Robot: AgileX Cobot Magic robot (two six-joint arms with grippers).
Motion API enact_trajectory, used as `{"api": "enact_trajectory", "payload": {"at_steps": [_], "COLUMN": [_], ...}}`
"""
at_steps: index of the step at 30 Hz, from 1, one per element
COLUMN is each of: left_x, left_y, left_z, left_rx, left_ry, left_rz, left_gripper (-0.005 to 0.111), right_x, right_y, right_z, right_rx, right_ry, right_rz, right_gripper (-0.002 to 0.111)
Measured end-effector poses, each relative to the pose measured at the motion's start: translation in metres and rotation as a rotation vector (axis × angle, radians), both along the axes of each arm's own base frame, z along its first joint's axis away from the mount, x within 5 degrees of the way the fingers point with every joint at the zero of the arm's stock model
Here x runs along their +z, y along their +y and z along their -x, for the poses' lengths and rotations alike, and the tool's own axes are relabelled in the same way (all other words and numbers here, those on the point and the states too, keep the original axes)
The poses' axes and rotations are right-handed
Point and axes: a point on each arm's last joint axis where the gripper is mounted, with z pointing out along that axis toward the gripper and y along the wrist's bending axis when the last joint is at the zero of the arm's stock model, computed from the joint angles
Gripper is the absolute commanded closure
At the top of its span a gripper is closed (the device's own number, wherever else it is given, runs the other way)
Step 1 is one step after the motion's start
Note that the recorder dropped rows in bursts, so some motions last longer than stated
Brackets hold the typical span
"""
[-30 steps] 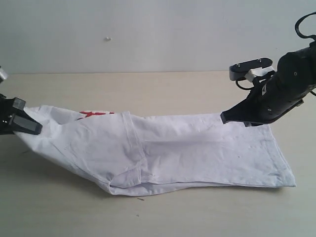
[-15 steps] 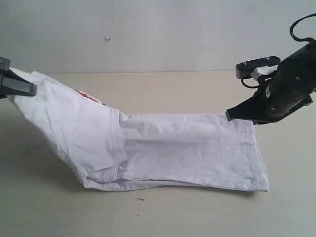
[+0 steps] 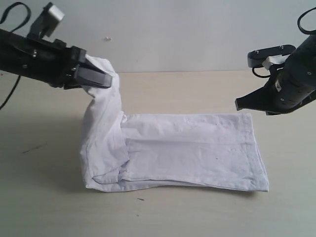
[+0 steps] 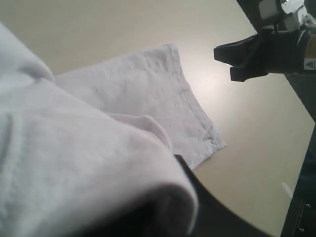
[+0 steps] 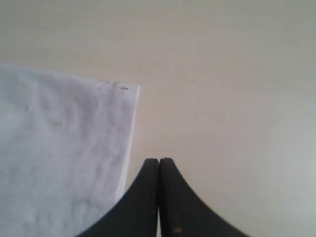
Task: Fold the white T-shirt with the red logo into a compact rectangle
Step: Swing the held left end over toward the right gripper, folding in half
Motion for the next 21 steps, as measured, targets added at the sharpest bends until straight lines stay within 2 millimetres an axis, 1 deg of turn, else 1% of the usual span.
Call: {"api": "enact_trajectory", "payload": {"at_steps": [2, 5, 11, 15, 16, 18, 19, 20, 21], "left_x": [0.0, 0.002, 0.001, -0.011, -0.018, -0.027, -0.035, -0.04, -0.047], "left_y": [-0.021, -0.048, -0.102, -0.133, -0.142, -0.154, -0.163, -0.168, -0.175], "left_z": [0.003, 0.007, 0.011, 0.01, 0.01, 0.009, 0.009, 0.009, 0.01], "left_rx": [-0.002, 0.006, -0.046, -0.072, -0.084, -0.101, -0.117, -0.132, -0.15], "left_ry": [-0.035, -0.102, -0.165, -0.18, -0.176, -0.171, -0.16, -0.151, -0.141], "left_rz": [-0.019, -0.049, -0.053, -0.064, -0.071, -0.077, -0.083, -0.085, -0.088], "left_gripper": [0.107, 0.107, 0.107, 0.107, 0.105, 0.096, 0.089, 0.079, 0.067], "right_x": [0.005, 0.007, 0.007, 0.007, 0.007, 0.007, 0.007, 0.007, 0.007], "right_y": [-0.003, -0.004, -0.005, -0.005, -0.005, -0.005, -0.005, -0.005, -0.005], "right_z": [0.002, 0.004, 0.005, 0.005, 0.005, 0.005, 0.005, 0.005, 0.005], "right_rx": [-0.018, -0.032, -0.044, -0.044, -0.045, -0.047, -0.047, -0.047, -0.048], "right_ry": [-0.001, 0.004, 0.012, 0.013, 0.014, 0.013, 0.013, 0.013, 0.013], "right_rz": [0.021, 0.032, 0.034, 0.034, 0.035, 0.034, 0.034, 0.034, 0.033], "right_gripper": [0.108, 0.108, 0.108, 0.108, 0.108, 0.108, 0.108, 0.108, 0.108]}}
